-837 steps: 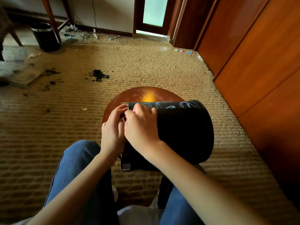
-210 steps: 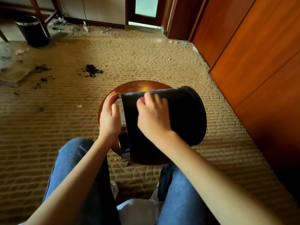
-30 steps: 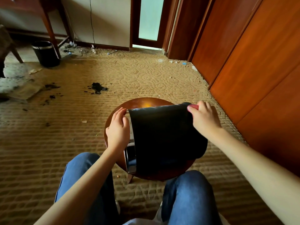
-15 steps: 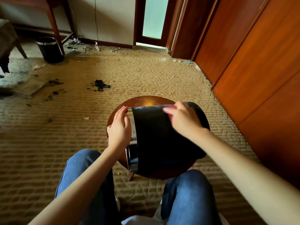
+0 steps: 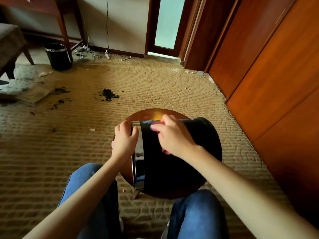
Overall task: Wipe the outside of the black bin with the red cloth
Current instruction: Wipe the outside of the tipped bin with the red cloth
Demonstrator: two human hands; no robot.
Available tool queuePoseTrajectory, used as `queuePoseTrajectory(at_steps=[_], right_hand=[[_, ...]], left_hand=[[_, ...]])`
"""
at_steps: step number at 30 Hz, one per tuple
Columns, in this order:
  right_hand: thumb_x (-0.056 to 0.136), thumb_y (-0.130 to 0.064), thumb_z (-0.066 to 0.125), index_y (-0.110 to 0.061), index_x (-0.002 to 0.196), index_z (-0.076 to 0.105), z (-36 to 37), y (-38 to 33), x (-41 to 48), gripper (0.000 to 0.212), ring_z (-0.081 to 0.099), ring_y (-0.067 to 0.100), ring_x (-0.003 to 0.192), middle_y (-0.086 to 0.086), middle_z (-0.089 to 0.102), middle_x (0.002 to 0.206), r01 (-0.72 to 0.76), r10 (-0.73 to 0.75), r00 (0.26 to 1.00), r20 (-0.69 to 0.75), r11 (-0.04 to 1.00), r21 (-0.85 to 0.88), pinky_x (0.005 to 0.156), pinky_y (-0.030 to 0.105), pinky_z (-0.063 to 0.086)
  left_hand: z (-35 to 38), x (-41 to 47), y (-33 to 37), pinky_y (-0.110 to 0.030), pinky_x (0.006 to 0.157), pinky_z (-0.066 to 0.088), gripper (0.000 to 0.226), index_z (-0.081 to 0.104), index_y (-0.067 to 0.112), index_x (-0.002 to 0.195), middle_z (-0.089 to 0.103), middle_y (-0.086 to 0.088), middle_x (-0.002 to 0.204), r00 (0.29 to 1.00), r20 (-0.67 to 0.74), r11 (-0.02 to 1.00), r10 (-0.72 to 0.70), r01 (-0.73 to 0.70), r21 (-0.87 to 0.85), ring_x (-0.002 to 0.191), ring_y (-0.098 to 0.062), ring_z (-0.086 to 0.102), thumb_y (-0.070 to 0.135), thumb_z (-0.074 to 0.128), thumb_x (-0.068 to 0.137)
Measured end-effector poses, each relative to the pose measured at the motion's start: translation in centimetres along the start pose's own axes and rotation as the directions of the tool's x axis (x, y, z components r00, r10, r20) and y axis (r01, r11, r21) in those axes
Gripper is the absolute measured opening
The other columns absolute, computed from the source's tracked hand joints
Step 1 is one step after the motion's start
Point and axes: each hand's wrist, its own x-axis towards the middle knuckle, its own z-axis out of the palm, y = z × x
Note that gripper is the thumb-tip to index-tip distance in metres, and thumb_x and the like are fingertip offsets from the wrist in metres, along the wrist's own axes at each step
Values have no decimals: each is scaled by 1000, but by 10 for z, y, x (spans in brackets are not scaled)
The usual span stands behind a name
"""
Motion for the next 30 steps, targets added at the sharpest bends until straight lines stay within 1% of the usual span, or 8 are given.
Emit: queuePoseTrajectory(at_steps=[2,5,9,12,15,18,24,30], right_hand=[[86,-10,51,-16,107,70,-18,46,-3,29,50,32,99,12,54,101,-249,246,960,-132,968,-8,81,35,45],[90,-16,49,-20,111,67,-39,114,-18,29,49,32,109,11,54,115,-649,638,749,-181,760,-8,90,40,46],[92,-17,44,-18,104,67,-26,137,-30,26,62,28,79,10,66,90,-798,842,539,6,508,324,68,32,51],[95,-22,44,-13,91,63,-18,140,-30,21,49,17,54,3,52,62,-766,887,434,158,271,583,47,25,37],[95,-28,53,-15,79,59,-22,141,-36,21,42,16,48,2,44,59,-735,875,432,219,201,647,42,19,28],[93,-20,57,-14,87,63,-25,137,-47,10,40,15,43,4,43,61,-671,873,406,270,85,736,39,14,29],[95,-14,55,-12,100,62,-25,141,-53,9,36,7,25,6,41,58,-606,883,428,191,124,785,31,10,24],[95,-16,55,-15,104,62,-21,145,-53,11,40,6,28,6,45,60,-593,865,480,145,199,780,29,13,28]], left_hand=[[-5,8,5,-48,94,48,10,53,25,94,59,-10,115,998,40,997,-47,49,-55,104,-28,59,34,50,94],[-5,19,13,-39,70,50,24,56,12,80,63,-9,77,992,113,997,-58,63,-43,71,-26,59,30,50,94],[-2,25,24,-28,55,36,23,57,10,75,52,-5,64,966,187,950,-177,217,-224,58,-18,48,19,50,95],[0,25,20,-33,61,40,22,63,2,86,54,-14,72,966,204,919,-162,223,-325,66,-24,51,20,53,94],[1,23,12,-41,69,41,42,60,-11,103,57,-16,83,965,227,896,-128,211,-391,76,-28,53,30,60,92],[1,14,15,-47,74,47,34,62,-5,99,63,-23,88,971,228,880,-76,173,-442,81,-31,57,29,58,94],[1,0,17,-46,87,51,15,65,10,101,71,-15,101,955,295,833,27,141,-534,96,-32,66,20,54,96],[-4,-9,0,-52,95,46,31,63,6,114,69,-16,111,938,332,838,95,105,-536,108,-38,62,24,66,89]])
